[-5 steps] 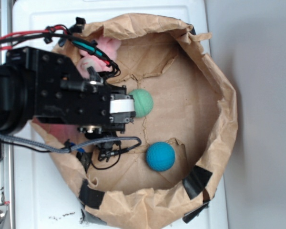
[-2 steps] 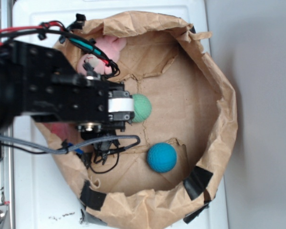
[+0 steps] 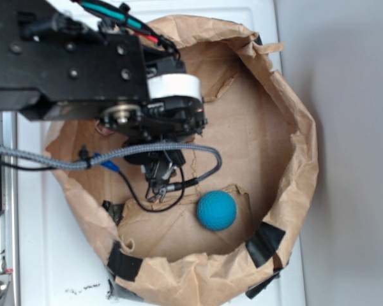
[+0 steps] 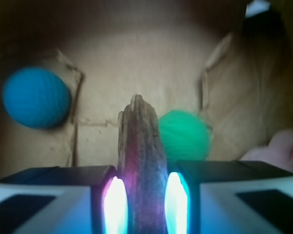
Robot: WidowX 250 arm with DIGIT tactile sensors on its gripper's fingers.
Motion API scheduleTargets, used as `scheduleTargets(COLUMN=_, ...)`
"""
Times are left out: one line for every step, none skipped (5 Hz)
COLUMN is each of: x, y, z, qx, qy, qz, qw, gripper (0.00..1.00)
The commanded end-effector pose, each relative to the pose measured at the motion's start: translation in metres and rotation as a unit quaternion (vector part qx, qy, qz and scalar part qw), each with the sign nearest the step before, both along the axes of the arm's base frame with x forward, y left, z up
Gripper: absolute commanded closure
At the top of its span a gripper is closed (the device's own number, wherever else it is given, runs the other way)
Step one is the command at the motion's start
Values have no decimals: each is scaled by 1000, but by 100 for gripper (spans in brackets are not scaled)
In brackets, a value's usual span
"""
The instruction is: Grab the wood chip.
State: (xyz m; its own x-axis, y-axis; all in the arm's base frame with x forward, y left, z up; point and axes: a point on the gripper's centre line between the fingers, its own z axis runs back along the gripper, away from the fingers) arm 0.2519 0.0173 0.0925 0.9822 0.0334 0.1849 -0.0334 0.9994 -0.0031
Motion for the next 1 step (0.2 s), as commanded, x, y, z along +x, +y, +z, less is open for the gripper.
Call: scheduleTargets(x=31, y=9, z=20, qx=9, qy=-48, qz=29, qw=998, gripper=100)
